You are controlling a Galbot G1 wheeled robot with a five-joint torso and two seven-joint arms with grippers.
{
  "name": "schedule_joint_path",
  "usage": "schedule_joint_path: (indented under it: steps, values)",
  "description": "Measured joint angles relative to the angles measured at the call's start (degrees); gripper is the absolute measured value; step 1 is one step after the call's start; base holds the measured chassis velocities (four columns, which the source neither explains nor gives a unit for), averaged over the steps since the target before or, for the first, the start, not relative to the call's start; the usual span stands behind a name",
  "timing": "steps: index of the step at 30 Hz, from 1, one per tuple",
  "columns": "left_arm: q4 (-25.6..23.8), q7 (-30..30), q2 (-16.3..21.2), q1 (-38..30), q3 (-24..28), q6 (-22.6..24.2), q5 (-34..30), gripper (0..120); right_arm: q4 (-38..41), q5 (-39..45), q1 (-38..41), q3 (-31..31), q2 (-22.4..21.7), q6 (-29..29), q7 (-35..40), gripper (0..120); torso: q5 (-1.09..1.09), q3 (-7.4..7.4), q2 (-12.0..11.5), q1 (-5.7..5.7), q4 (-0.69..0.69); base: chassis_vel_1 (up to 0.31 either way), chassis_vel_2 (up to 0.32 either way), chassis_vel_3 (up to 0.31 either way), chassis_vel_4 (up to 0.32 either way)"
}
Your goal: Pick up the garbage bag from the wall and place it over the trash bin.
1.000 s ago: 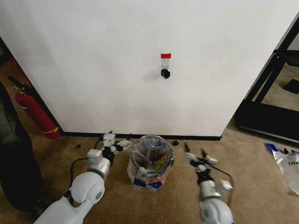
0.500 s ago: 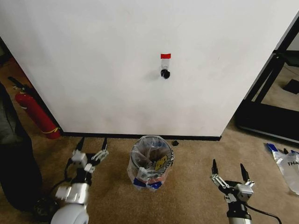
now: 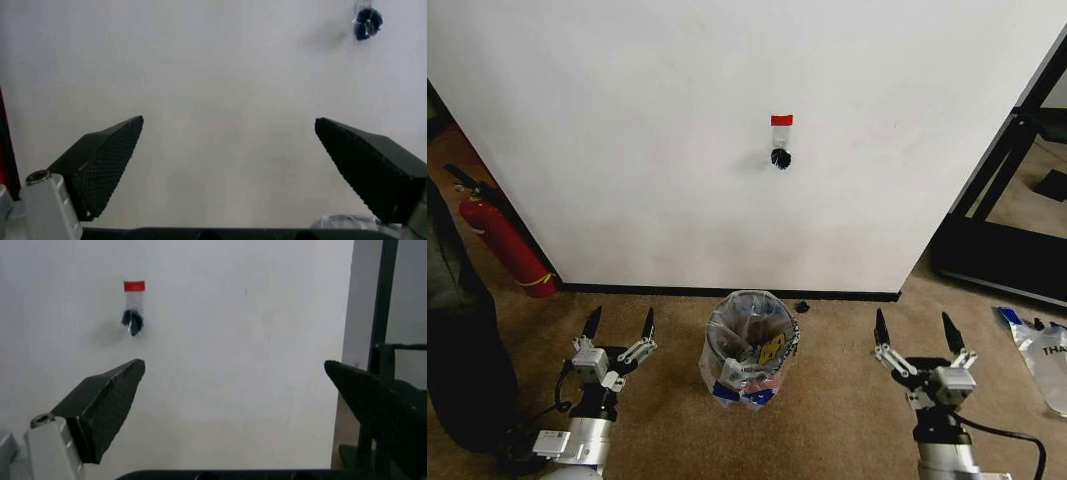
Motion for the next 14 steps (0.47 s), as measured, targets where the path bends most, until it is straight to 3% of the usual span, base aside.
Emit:
schedule_joint_path:
  steps: [14]
  values:
    - [-0.01, -1.53, 0.3, -0.51, 0.31, 1.62, -0.14, 100, 0.15, -0.29, 0.2, 0.02, 0.02, -0.64, 0.09, 100, 0.0, 0.0, 0.0, 0.0, 0.0, 0.0, 0.0, 0.0, 0.0]
